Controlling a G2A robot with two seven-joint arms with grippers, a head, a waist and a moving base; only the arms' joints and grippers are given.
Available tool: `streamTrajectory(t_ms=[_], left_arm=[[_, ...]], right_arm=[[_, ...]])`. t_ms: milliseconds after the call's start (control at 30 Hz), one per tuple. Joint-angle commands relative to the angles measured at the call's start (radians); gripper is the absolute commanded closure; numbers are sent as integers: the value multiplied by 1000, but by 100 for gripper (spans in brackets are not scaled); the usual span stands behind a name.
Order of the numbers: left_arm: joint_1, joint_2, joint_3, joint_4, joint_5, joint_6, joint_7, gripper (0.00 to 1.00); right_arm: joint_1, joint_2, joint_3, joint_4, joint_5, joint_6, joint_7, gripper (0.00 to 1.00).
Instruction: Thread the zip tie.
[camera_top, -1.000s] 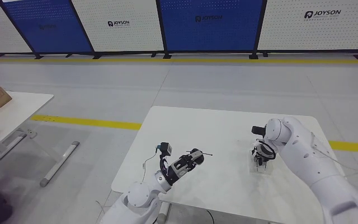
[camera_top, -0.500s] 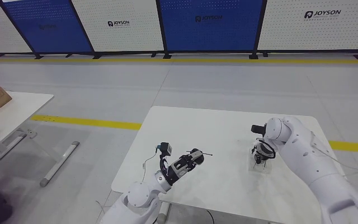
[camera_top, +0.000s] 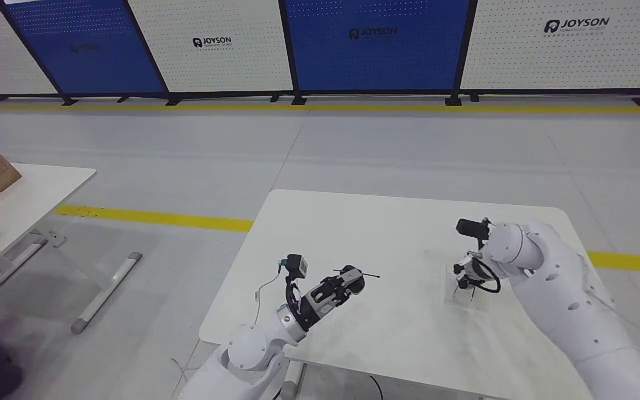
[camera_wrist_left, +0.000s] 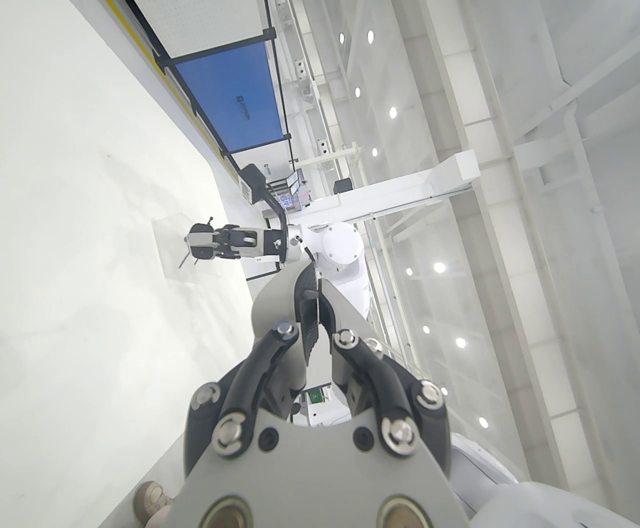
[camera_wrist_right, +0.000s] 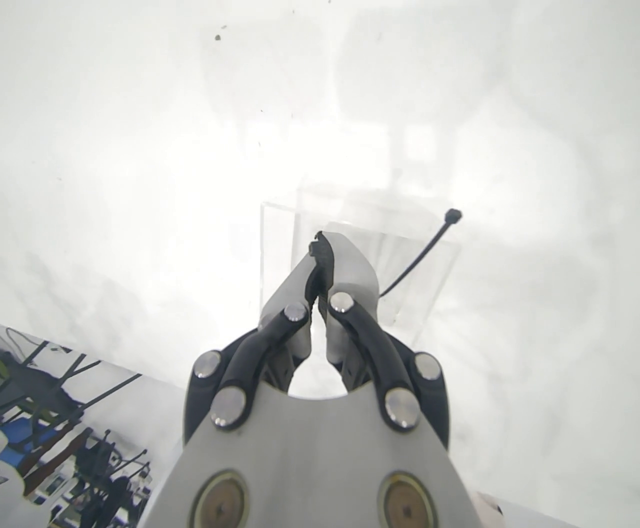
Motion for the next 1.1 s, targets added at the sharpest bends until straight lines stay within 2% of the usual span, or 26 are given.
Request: streamTrajectory(t_ms=[0, 200, 267, 700, 833, 933, 1067], left_arm=[[0, 0, 0, 0, 0, 0, 0, 100], [0, 0, 0, 0, 0, 0, 0, 100], [0, 0, 0, 0, 0, 0, 0, 100], [0, 0, 0, 0, 0, 0, 0, 100], [0, 0, 0, 0, 0, 0, 0, 100], [0, 0, 0, 0, 0, 0, 0, 100], [0, 0, 0, 0, 0, 0, 0, 100]], right_arm=[[-56, 23, 71, -80, -2, 0, -15, 100], [-230, 73, 252, -309, 36, 0, -79, 100], [-276, 84, 297, -362, 49, 0, -89, 100], [-282, 85, 302, -369, 50, 0, -87, 100], [-306, 84, 304, -387, 63, -16, -144, 100], [-352, 87, 338, -474, 81, -2, -234, 100], [-466, 99, 409, -644, 97, -25, -334, 100]])
